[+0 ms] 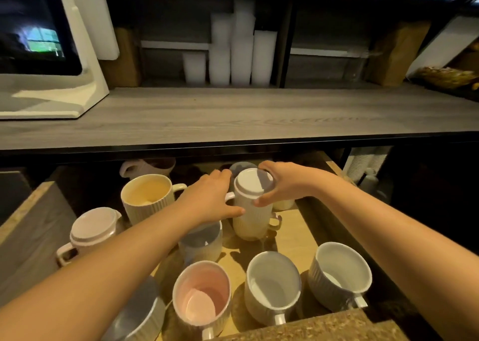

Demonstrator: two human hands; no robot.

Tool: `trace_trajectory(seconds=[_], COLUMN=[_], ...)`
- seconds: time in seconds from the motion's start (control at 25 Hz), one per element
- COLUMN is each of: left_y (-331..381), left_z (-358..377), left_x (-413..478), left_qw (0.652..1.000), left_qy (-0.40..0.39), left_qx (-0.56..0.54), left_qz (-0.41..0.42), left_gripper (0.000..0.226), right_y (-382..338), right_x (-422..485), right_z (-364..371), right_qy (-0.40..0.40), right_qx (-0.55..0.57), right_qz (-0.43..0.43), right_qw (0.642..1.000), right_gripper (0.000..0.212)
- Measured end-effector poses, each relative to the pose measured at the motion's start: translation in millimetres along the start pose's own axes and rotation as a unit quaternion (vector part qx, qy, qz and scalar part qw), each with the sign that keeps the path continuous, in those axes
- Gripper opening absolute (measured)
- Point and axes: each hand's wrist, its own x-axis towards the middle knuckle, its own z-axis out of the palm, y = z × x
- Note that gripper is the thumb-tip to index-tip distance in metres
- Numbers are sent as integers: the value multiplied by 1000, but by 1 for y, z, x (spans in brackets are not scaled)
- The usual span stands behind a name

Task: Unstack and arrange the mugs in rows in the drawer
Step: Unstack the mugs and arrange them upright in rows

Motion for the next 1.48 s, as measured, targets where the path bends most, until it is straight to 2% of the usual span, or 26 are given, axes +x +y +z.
trace_trajectory(seconds=[0.12,0.24,0.4,0.56,0.76,1.04,1.24,1.32,1.4,1.48], left_y=[-6,-10,-12,-14,-11,-5,6,9,11,9], left_z=[11,16,22,25,22,13,11,10,7,3], left_x=[0,-1,0,0,-2,-2,-4,-5,-5,-5], left_qw=[994,987,983,982,981,963,918,899,895,905], left_qy=[-50,-64,-75,-76,-69,-24,32,53,77,99], left_qx=[-100,-149,-165,-171,-178,-260,-389,-430,-435,-407], left_qz=[15,14,13,9,16,72,68,66,66,68], left_gripper=[84,87,92,94,90,76,87,91,87,81], right_y=[-1,1,3,3,-1,17,25,23,22,23], right_x=[8,10,11,9,8,-12,-24,-23,-22,-23], right_z=[7,18,31,33,32,-2,-20,-16,-14,-16], right_qy=[-9,20,61,59,91,84,56,36,15,8], right_qx=[34,32,32,55,24,129,328,381,404,366], right_qz=[3,-16,-37,-52,-68,-83,-100,-99,-96,-102], right_qw=[999,999,997,995,993,985,938,919,910,925], right_gripper=[93,91,93,105,93,86,73,74,76,74])
